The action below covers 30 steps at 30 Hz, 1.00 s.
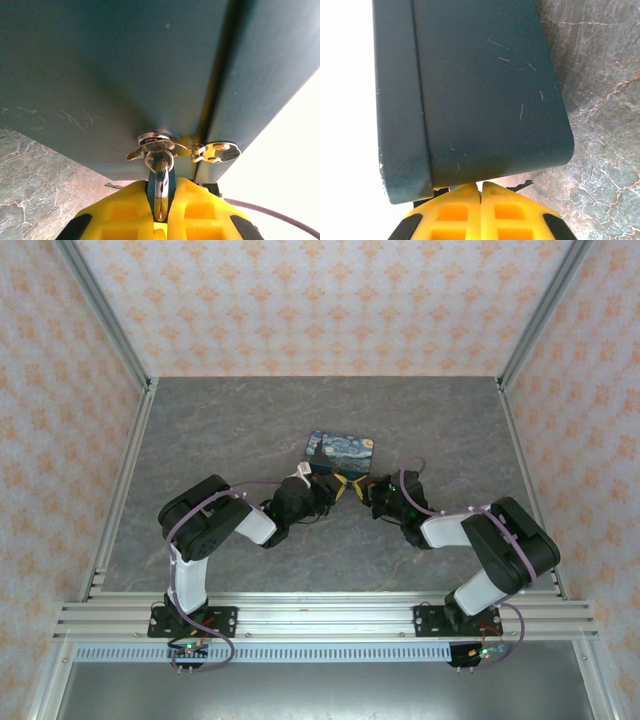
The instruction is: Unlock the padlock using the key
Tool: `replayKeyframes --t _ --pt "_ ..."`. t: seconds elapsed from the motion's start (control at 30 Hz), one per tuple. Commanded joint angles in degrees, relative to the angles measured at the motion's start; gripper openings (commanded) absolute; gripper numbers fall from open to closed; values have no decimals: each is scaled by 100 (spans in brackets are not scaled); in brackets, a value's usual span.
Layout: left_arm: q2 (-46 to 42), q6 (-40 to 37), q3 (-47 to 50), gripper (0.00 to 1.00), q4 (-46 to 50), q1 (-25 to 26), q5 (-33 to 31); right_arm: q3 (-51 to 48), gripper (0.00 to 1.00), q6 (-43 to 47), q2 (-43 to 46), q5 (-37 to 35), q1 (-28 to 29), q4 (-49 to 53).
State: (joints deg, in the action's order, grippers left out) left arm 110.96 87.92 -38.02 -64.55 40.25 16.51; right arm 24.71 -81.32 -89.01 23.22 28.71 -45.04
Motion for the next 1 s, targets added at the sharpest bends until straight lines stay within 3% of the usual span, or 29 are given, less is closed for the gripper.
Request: replayKeyframes --t 0.0,0.37,0.67,0.97 --pt "-346 -245 -31 0 -816 326 976 193 0 124 -61 299 39 -317" --pt "-365 -278 -124 0 -925 343 1051 271 0 -331 -204 588 39 -986" --pt "-459 -297 -144 0 -902 352 1084 404 0 373 -212 801 -138 -492" --pt "-469 -301 -212 0 -866 361 1078 379 0 -133 -215 859 46 -777"
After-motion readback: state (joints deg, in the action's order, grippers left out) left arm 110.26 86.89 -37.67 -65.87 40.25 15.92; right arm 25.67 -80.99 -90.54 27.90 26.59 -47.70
